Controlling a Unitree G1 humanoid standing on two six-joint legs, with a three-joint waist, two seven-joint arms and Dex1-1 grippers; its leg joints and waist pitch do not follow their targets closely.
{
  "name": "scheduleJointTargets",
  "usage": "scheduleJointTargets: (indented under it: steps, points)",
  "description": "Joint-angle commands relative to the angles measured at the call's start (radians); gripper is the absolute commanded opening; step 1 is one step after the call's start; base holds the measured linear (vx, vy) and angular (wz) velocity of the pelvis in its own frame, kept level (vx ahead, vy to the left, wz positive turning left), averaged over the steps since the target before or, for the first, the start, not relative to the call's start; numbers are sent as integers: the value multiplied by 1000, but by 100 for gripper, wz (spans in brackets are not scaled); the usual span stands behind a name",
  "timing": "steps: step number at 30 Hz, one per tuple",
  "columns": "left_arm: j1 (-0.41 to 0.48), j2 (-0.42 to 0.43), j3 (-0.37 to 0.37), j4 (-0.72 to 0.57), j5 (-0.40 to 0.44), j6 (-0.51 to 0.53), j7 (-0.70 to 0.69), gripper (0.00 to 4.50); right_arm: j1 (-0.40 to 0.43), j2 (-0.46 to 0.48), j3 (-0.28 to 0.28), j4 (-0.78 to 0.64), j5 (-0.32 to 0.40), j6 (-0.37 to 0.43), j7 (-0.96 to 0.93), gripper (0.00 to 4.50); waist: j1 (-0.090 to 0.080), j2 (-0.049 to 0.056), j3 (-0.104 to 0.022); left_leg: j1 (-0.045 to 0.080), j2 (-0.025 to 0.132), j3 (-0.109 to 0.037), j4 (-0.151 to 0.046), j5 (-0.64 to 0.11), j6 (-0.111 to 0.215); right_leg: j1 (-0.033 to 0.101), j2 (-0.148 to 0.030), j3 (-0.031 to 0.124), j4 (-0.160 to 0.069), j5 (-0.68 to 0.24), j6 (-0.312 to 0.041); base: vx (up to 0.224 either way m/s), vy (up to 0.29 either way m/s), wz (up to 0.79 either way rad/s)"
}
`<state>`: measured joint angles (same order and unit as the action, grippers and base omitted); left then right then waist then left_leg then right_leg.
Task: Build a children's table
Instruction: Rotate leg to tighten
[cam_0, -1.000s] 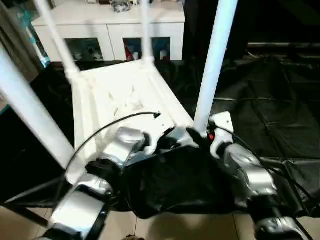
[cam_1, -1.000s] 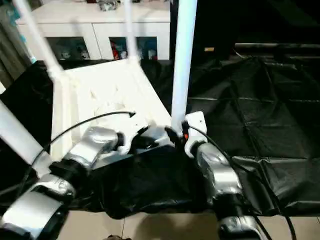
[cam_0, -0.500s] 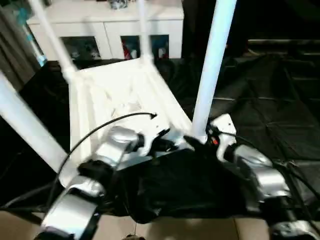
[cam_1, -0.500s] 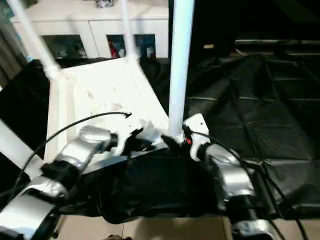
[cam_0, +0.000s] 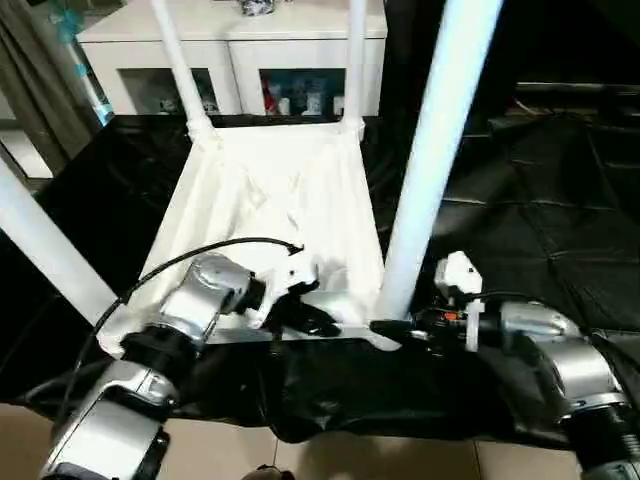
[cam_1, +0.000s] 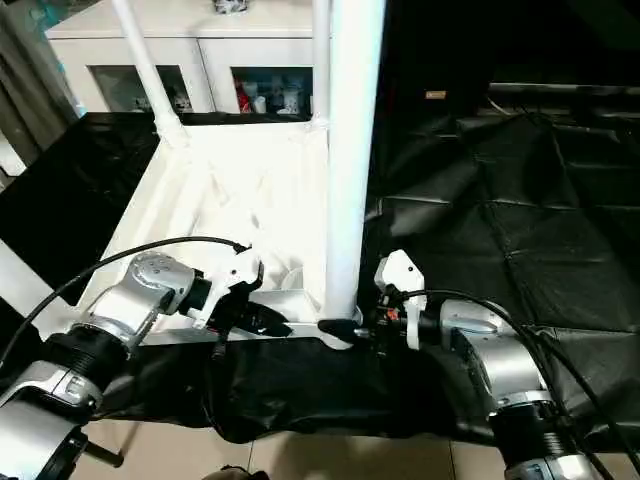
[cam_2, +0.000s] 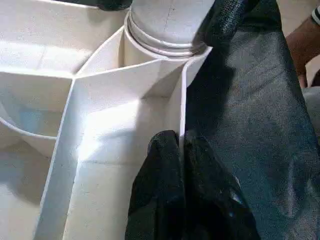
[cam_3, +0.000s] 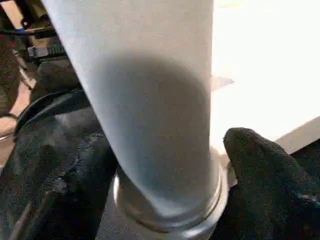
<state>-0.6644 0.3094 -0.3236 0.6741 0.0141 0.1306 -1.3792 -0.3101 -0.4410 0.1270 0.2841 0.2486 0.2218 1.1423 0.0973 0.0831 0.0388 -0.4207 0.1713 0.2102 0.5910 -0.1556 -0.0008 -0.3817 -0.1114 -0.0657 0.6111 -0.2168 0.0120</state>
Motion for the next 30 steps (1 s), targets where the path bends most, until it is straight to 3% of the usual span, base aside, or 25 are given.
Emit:
scheduleJointTargets:
  steps: [1,7,11,15,18,20,24,26,28,29,30]
  points:
    - [2,4,-20,-34,-18,3,-59,0,5,-7,10,-29,22,11,17,322,-5,-15,-63,42,67,-33,-73,-239,59,26,-53,36,-64,-39,-265,0,0,0]
    - [9,-3,-20,-40,-19,3,-44,0,15,-4,22,-41,28,25,29,278,-4,-16,-62,44,69,-34,-75,-252,54,24,-53,36,-68,-94,-259,0,0,0]
    - [8,-21,-14,-25,-9,-2,6,0,30,9,15,-44,31,30,15,250,-2,-19,-64,44,68,-33,-73,-240,54,24,-54,37,-66,-79,-259,0,0,0]
    - [-17,-74,13,37,17,1,159,0,41,71,-5,-1,-15,4,-141,238,-5,-25,-60,43,67,-35,-75,-260,41,22,-56,38,-72,-126,-247,0,0,0]
    - [-36,-117,28,73,32,16,264,0,21,134,-15,87,-94,-33,-329,238,-19,-24,-55,45,64,-38,-82,-325,0,18,-58,38,-82,-230,-224,0,0,0]
    - [-53,-151,43,101,39,23,348,0,10,182,-30,122,-106,-25,-425,236,-36,-31,-48,43,60,-44,-90,-393,-34,20,-58,37,-90,-331,-192,0,0,0]
    - [-82,-216,68,139,41,33,479,0,-21,274,-63,178,-120,-6,-604,235,-56,-31,-39,61,58,-52,-93,-516,-70,5,-60,39,-112,-476,-152,0,0,0]
    - [-92,-253,70,150,48,30,537,0,-48,325,-77,217,-135,-3,-700,235,-64,-29,-41,65,56,-55,-93,-538,-81,1,-59,39,-116,-491,-141,0,0,0]
    - [-94,-278,66,153,53,27,558,0,-68,361,-78,242,-137,-7,-734,235,-70,-28,-41,60,56,-57,-97,-539,-77,4,-56,38,-116,-471,-135,0,0,0]
    - [-91,-288,62,149,50,27,549,0,-73,375,-73,241,-128,-14,-714,235,-69,-20,-42,61,56,-57,-98,-542,-76,4,-56,38,-115,-461,-135,0,0,0]
    - [-89,-294,58,147,49,24,539,0,-75,384,-66,237,-120,-21,-690,290,-70,-24,-44,59,57,-56,-100,-541,-68,6,-54,38,-116,-430,-136,0,0,0]
